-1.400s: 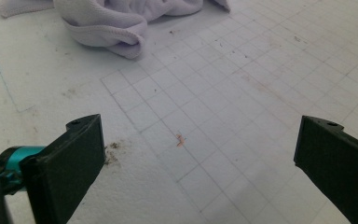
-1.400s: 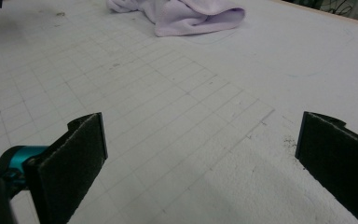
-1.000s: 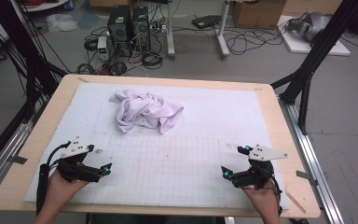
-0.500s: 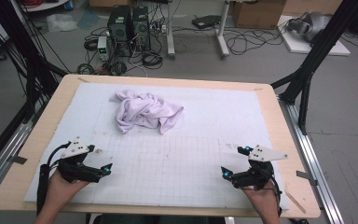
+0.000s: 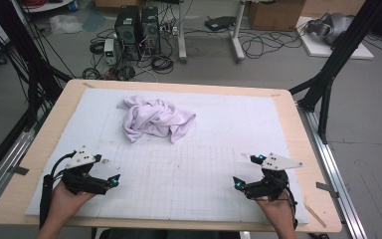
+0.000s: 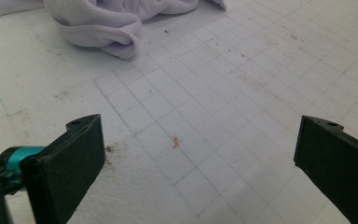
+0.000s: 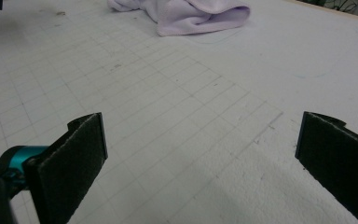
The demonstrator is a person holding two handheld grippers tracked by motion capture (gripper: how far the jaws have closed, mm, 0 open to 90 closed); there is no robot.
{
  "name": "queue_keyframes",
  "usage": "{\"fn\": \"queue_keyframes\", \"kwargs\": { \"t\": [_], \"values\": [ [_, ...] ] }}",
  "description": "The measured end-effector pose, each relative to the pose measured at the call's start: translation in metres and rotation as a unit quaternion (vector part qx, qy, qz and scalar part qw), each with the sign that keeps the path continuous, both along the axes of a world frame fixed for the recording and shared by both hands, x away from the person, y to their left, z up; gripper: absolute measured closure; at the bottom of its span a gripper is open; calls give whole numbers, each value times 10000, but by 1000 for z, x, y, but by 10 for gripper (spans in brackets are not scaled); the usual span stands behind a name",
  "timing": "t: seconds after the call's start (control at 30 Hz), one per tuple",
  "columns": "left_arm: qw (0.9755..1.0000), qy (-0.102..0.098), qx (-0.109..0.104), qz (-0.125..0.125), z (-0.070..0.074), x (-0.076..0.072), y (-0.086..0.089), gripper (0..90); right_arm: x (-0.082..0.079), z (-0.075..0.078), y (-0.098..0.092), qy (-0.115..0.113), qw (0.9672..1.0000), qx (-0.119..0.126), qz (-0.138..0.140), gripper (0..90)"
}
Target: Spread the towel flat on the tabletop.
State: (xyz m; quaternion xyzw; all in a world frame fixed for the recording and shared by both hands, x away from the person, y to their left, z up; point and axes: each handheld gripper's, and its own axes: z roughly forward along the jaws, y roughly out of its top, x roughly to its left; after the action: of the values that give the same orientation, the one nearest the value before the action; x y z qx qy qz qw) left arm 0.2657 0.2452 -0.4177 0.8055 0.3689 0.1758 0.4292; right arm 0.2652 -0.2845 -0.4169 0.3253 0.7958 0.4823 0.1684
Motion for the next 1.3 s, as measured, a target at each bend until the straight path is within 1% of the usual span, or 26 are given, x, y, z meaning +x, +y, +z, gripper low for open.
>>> {"fn": "queue_keyframes", "kwargs": {
  "t": [0.07,0.2,0.27,0.33,0.4,0.43,0.5,0.57,0.6,0.67,0.7,0.77,0.87,0.93,1.0,1.03,1.1,1.13,1.17,1.23,1.27,1.3],
  "values": [
    [10000,-2,-30,7,0,0,-1,43,2,0,2,24,10000,16,26,10],
    [10000,-13,-15,-15,1,0,-2,44,8,1,6,-16,9999,42,96,10],
    [10000,-43,-50,-3,2,0,-2,52,10,2,9,6,9999,75,103,10],
    [9999,-57,-89,2,3,1,-2,86,12,3,11,-48,9999,57,133,10],
    [9999,-71,-111,-7,5,3,-2,87,15,5,12,-9,9999,43,165,10],
    [9998,-70,-165,-26,6,4,-2,87,17,6,12,16,9998,14,179,10],
    [9996,-107,-247,-91,9,7,-4,91,21,9,13,17,9999,-5,171,10],
    [9995,-163,-236,-119,13,11,-6,108,25,14,15,5,9999,6,169,10],
    [9994,-182,-239,-145,14,13,-7,134,31,20,18,-51,9998,56,171,10],
    [9995,-175,-218,-143,16,19,-9,156,37,27,22,-142,9997,143,155,10],
    [9996,-163,-182,-147,16,21,-10,156,37,27,22,-142,9997,143,155,10],
    [9997,-148,-176,-121,17,26,-12,181,46,32,28,-196,9994,205,174,11],
    [9996,-168,-172,-140,21,34,-13,211,60,37,43,-203,9992,171,296,15],
    [9996,-171,-205,-128,24,41,-13,214,70,40,52,-151,9991,128,379,15],
    [9995,-162,-245,-150,26,50,-14,231,79,44,62,-89,9987,187,467,21],
    [9995,-139,-222,-166,27,55,-14,247,84,46,67,-87,9985,209,505,24],
    [9996,-97,-225,-154,28,64,-17,252,94,49,75,-80,9981,245,554,33],
    [9995,-100,-242,-159,29,68,-18,273,103,52,84,-52,9976,300,625,48],
    [9995,-95,-260,-174,30,72,-19,273,103,52,84,-52,9976,300,625,48],
    [9994,-93,-290,-182,32,80,-21,299,114,55,94,6,9974,267,667,49],
    [9993,-108,-332,-146,33,84,-22,309,119,56,100,34,9972,246,700,50],
    [9993,-123,-326,-109,34,88,-23,323,125,58,105,59,9971,232,718,56]
  ]
}}
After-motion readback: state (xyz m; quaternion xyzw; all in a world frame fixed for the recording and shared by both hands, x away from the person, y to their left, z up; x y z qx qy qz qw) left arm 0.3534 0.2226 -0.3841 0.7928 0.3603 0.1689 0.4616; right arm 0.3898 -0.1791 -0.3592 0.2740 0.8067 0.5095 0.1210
